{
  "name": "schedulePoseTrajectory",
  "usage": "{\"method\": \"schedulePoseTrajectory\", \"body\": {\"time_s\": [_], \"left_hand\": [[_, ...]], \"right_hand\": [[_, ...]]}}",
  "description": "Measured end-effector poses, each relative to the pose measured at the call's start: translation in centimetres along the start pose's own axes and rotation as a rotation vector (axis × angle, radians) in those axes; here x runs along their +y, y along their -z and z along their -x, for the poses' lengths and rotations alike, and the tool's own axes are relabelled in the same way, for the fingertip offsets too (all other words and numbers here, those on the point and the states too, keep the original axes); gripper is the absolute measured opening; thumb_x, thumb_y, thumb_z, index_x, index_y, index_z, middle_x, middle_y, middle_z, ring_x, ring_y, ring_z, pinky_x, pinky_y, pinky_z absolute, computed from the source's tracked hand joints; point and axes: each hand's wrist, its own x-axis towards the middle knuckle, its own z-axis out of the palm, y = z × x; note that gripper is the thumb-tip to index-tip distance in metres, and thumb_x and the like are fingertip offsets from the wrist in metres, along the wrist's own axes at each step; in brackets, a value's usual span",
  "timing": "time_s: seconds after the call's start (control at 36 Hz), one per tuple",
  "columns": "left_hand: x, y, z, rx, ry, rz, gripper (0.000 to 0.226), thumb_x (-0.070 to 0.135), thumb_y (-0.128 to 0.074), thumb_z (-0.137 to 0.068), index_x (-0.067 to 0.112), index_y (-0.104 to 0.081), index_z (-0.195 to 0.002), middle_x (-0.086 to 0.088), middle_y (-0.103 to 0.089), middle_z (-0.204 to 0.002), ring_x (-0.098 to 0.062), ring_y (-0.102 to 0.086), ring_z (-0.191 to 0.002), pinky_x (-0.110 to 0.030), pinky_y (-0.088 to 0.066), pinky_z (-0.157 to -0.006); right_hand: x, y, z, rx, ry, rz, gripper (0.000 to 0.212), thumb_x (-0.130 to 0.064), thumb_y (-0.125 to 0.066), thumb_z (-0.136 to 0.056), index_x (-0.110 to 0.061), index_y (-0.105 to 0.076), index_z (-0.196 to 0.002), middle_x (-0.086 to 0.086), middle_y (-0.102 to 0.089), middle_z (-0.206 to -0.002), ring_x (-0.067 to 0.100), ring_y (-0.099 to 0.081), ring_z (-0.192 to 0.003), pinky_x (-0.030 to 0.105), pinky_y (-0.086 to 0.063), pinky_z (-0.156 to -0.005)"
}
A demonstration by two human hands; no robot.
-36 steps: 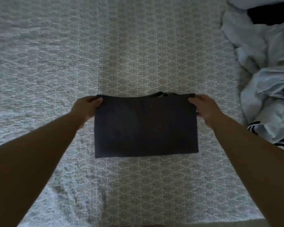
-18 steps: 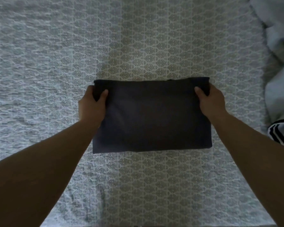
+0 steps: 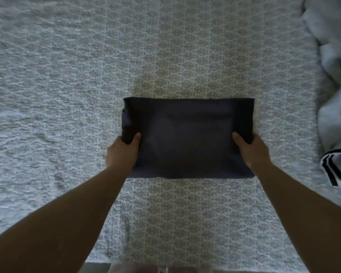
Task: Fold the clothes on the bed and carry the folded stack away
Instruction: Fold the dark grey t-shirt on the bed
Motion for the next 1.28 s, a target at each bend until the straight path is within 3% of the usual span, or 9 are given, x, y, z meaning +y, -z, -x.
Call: {"method": "schedulePoseTrajectory", "body": {"time_s": [0.17, 0.33, 0.61, 0.75, 0.89, 1.0, 1.14, 1.28], "left_hand": [[-0.4, 1.2, 1.2, 0.009, -0.131, 0.197, 0.045, 0.05, -0.042, -0.096, 0.019, -0.054, -0.126, -0.01, -0.064, -0.114, -0.034, -0.057, -0.107, -0.036, -0.04, -0.084], [0.7, 6.2, 0.8, 0.115, -0.214, 0.22, 0.033, 0.048, -0.042, -0.096, 0.022, -0.055, -0.111, 0.004, -0.055, -0.08, -0.023, -0.053, -0.081, -0.032, -0.035, -0.069], [-8.0, 22.3, -8.7, 0.231, -0.237, 0.121, 0.033, 0.05, -0.044, -0.095, 0.022, -0.056, -0.108, 0.009, -0.046, -0.067, -0.025, -0.052, -0.076, -0.03, -0.032, -0.06], [-13.0, 29.0, -15.0, 0.292, -0.274, 0.082, 0.036, 0.047, -0.044, -0.096, 0.018, -0.056, -0.113, -0.013, -0.064, -0.09, -0.037, -0.059, -0.09, -0.034, -0.036, -0.067], [-17.2, 34.9, -21.3, 0.33, -0.287, 0.052, 0.036, 0.049, -0.042, -0.096, 0.02, -0.055, -0.113, -0.005, -0.055, -0.083, -0.036, -0.059, -0.089, -0.034, -0.035, -0.067], [-18.6, 37.5, -25.9, 0.37, -0.324, 0.065, 0.036, 0.045, -0.044, -0.097, 0.017, -0.055, -0.117, -0.017, -0.065, -0.098, -0.039, -0.058, -0.094, -0.034, -0.036, -0.071], [-18.4, 38.7, -30.7, 0.432, -0.405, 0.147, 0.036, 0.042, -0.046, -0.097, 0.015, -0.057, -0.118, -0.018, -0.066, -0.104, -0.038, -0.059, -0.096, -0.032, -0.036, -0.072], [-18.5, 37.8, -34.5, 0.389, -0.366, 0.205, 0.035, 0.039, -0.046, -0.097, 0.011, -0.056, -0.116, -0.018, -0.064, -0.107, -0.039, -0.058, -0.099, -0.032, -0.034, -0.074]], "right_hand": [[-1.5, -0.6, 3.0, 0.088, 0.188, 0.098, 0.043, -0.036, -0.05, -0.096, -0.01, -0.052, -0.129, 0.017, -0.061, -0.121, 0.039, -0.053, -0.112, 0.044, -0.04, -0.094], [-7.5, -0.8, 6.8, 0.105, 0.314, 0.05, 0.037, -0.035, -0.047, -0.097, -0.013, -0.053, -0.127, 0.011, -0.062, -0.12, 0.035, -0.055, -0.112, 0.041, -0.04, -0.091], [-20.5, -11.8, 14.9, 0.034, 0.455, -0.029, 0.032, -0.032, -0.05, -0.097, -0.012, -0.057, -0.121, 0.007, -0.063, -0.1, 0.035, -0.059, -0.098, 0.034, -0.039, -0.075], [-27.3, -19.3, 18.0, -0.003, 0.519, -0.006, 0.033, -0.032, -0.049, -0.097, -0.01, -0.057, -0.12, 0.005, -0.061, -0.096, 0.034, -0.058, -0.096, 0.031, -0.036, -0.072], [-33.3, -26.5, 20.8, -0.046, 0.591, 0.008, 0.034, -0.033, -0.047, -0.098, -0.012, -0.055, -0.124, 0.011, -0.065, -0.106, 0.032, -0.059, -0.096, 0.03, -0.036, -0.072], [-37.3, -30.0, 20.9, -0.03, 0.619, 0.012, 0.035, -0.032, -0.046, -0.098, -0.011, -0.054, -0.125, 0.012, -0.064, -0.108, 0.033, -0.059, -0.097, 0.03, -0.036, -0.074], [-40.7, -32.4, 18.8, 0.02, 0.626, -0.025, 0.036, -0.033, -0.046, -0.098, -0.013, -0.052, -0.128, 0.013, -0.063, -0.113, 0.035, -0.057, -0.102, 0.032, -0.037, -0.077], [-42.4, -34.0, 16.0, 0.052, 0.571, -0.03, 0.037, -0.031, -0.047, -0.098, -0.011, -0.052, -0.129, 0.014, -0.061, -0.117, 0.035, -0.056, -0.106, 0.031, -0.035, -0.078]]}}
